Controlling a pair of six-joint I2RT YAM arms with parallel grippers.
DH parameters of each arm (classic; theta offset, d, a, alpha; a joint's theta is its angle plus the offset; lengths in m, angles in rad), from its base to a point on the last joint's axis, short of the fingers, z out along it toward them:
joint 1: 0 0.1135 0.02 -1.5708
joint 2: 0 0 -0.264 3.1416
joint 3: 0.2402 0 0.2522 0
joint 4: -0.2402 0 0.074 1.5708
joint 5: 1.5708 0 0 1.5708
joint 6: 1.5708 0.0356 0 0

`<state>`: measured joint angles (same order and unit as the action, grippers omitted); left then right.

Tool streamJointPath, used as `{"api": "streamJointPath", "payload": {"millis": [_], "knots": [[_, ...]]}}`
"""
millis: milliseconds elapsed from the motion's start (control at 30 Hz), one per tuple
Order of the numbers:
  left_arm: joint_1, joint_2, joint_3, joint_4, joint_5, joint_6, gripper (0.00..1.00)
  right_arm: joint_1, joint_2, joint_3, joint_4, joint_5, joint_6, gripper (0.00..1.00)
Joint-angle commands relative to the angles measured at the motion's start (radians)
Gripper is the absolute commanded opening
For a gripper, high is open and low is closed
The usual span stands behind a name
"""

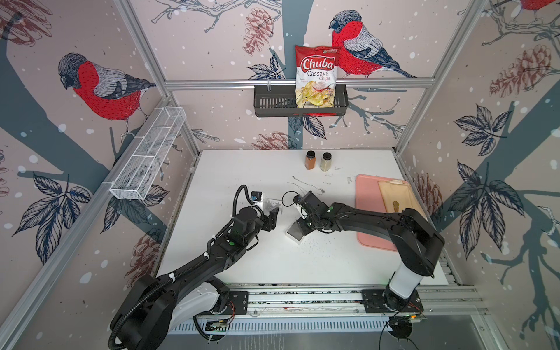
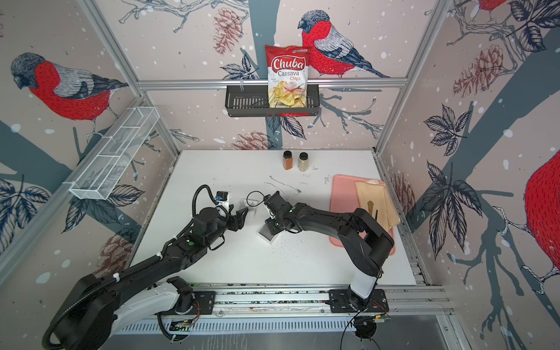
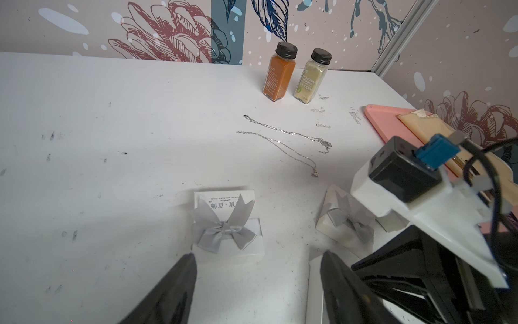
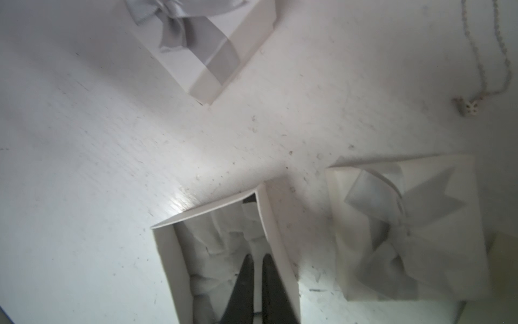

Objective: Take the necklace out of the lift-off lid jewelry box
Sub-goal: Place the inner lining in the jewelry box.

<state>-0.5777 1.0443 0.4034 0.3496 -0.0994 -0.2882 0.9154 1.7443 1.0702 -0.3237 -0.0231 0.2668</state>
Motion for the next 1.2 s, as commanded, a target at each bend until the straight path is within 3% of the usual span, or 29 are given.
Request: {"api": "streamJointPath", "payload": {"millis": [0, 500, 767, 1167], "knots": [[0.008, -0.012, 0.009, -0.003, -0.028, 0.018, 0.76, 0.007, 0.024, 0.027, -0.082, 0.044, 0.017, 0.1], [0.065, -0.071, -0.02, -0.014, -0.032, 0.049, 0.77, 0.061, 0.183, 0.202, -0.278, 0.113, -0.009, 0.1], [0.128, -0.112, -0.048, -0.02, 0.011, 0.051, 0.78, 0.044, 0.078, 0.216, -0.199, 0.104, -0.022, 0.09], [0.14, -0.148, -0.05, -0.047, 0.01, 0.043, 0.78, 0.03, 0.172, 0.264, -0.14, 0.072, -0.047, 0.08]]}}
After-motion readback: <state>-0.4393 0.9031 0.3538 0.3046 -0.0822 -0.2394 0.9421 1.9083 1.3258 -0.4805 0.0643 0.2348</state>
